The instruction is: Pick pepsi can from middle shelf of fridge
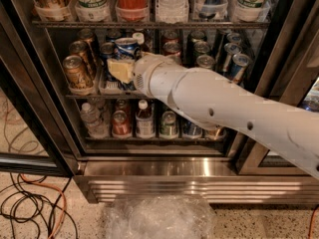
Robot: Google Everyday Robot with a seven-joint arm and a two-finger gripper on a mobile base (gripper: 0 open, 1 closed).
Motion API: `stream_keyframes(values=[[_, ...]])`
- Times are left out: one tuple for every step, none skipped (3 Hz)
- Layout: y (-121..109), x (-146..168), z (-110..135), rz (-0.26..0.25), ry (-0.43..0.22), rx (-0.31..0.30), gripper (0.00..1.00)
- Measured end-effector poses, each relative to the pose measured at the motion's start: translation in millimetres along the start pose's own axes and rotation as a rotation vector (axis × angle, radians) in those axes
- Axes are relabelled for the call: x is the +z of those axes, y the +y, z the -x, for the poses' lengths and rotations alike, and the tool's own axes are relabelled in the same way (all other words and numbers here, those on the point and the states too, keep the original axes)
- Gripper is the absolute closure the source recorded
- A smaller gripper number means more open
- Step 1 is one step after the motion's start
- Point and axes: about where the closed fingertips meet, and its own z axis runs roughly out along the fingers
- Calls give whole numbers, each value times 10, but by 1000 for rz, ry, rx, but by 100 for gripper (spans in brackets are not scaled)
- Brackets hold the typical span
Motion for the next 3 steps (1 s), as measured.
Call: stream_keyframes(values=[[-184, -351, 137, -74, -26, -13, 100], [-397, -655, 264, -139, -59, -17, 100], [-397, -655, 264, -139, -59, -17, 100]])
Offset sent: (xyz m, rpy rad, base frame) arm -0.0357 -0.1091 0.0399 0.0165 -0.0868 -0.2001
